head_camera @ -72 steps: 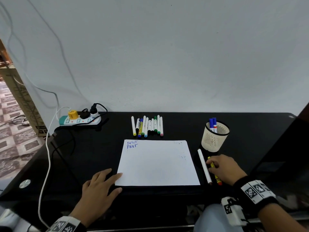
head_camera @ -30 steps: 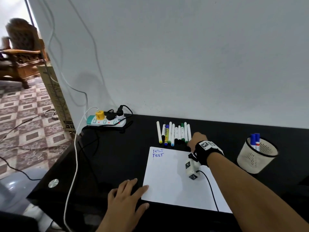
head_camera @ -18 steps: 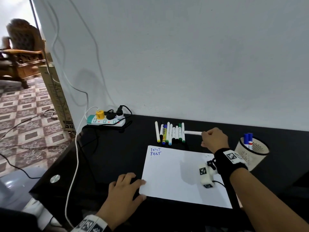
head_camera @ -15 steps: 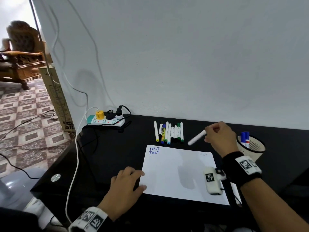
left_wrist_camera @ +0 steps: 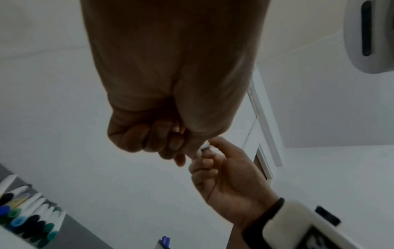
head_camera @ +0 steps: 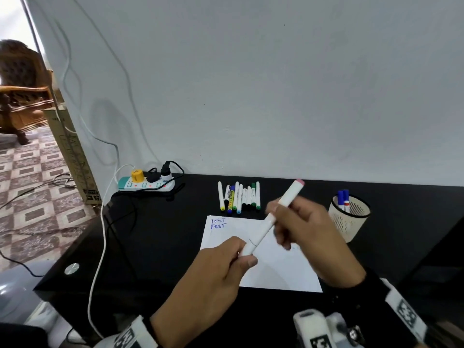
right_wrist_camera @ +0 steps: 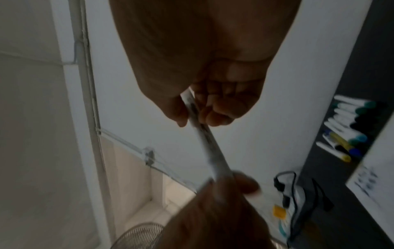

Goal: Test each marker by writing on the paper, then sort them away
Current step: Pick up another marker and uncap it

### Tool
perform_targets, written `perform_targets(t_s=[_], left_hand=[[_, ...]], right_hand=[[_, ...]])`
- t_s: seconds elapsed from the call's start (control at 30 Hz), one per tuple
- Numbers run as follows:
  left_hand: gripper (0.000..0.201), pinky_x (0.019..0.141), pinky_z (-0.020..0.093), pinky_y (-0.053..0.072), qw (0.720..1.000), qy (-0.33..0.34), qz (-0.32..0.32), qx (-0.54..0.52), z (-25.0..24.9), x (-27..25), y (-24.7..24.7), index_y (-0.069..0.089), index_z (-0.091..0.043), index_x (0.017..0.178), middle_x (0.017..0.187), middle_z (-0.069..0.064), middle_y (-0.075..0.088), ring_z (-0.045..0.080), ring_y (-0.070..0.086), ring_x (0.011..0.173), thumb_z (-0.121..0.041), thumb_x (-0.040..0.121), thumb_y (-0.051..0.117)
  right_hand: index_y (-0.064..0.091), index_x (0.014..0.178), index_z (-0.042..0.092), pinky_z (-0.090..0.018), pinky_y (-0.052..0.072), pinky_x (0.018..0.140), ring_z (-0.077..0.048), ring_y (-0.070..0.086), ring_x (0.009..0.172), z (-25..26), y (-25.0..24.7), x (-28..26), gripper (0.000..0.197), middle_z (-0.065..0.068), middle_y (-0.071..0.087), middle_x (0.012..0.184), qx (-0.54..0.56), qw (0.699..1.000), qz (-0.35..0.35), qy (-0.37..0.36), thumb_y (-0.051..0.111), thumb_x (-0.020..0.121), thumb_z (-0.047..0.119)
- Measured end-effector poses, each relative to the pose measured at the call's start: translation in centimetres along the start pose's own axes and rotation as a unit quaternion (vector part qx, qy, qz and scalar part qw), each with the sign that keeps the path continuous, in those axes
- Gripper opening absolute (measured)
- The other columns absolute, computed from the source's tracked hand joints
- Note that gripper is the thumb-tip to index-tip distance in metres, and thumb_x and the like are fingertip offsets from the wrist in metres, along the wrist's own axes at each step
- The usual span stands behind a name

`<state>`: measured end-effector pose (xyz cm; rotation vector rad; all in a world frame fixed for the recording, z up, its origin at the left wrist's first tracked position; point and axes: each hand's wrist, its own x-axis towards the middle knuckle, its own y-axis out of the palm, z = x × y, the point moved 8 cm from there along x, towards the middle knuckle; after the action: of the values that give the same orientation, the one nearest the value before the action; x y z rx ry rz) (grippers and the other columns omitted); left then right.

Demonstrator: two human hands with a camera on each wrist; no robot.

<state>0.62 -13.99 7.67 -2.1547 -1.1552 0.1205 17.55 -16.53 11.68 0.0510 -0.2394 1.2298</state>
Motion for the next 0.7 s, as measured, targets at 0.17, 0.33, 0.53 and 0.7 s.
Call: perform_targets(t_s=[0.17, 0.33, 0.53, 0.7], left_hand=[[0.042, 0.054, 0.023, 0.032, 1.000, 0.001, 0.003, -0.031, -1.6, -2.3, -0.6, 0.041, -0.018, 0.076, 0.060, -0.005, 0.042, 0.008, 0.036, 0.054, -0.053, 0.100, 0.035], [0.047, 0.060, 0.031, 0.033, 0.984, -0.074, 0.000, -0.159, 2.0, -3.8, -2.2, 0.040, -0.020, 0.063, 0.058, -0.002, 0.041, 0.012, 0.036, 0.058, -0.051, 0.098, 0.034], [0.029, 0.056, 0.029, 0.039, 0.992, -0.117, -0.020, -0.033, 10.2, -1.7, -1.3, 0.043, -0.019, 0.079, 0.066, 0.000, 0.053, 0.008, 0.042, 0.057, -0.034, 0.104, 0.038], [0.015, 0.087, 0.034, 0.039, 0.982, -0.100, -0.011, 0.162, 15.9, 1.2, 0.9, 0.042, -0.029, 0.099, 0.101, -0.015, 0.049, 0.004, 0.046, 0.093, -0.031, 0.091, 0.054]], right_hand=[[0.070, 0.075, 0.004, -0.020, 0.034, 0.041, -0.014, 0.041, 0.042, -1.2, 2.0, -0.8, 0.039, -0.010, 0.048, 0.053, 0.049, 0.998, 0.019, 0.036, 0.052, 0.105, 0.022], [0.058, 0.065, 0.014, -0.025, 0.017, 0.042, -0.012, 0.029, 0.041, -0.4, -6.0, 2.0, 0.044, -0.001, 0.036, 0.055, 0.254, 0.952, -0.171, 0.019, 0.045, 0.106, 0.022], [0.066, 0.092, 0.011, -0.022, 0.057, 0.057, -0.014, 0.067, 0.061, -6.1, -2.4, 5.7, 0.016, -0.006, 0.072, 0.071, 0.296, 0.943, -0.140, 0.062, 0.057, 0.103, 0.018], [0.058, 0.092, 0.006, -0.024, 0.044, 0.051, -0.015, 0.050, 0.056, -13.0, 4.0, 8.2, 0.015, -0.015, 0.060, 0.075, 0.172, 0.975, -0.097, 0.101, 0.071, 0.090, -0.002]])
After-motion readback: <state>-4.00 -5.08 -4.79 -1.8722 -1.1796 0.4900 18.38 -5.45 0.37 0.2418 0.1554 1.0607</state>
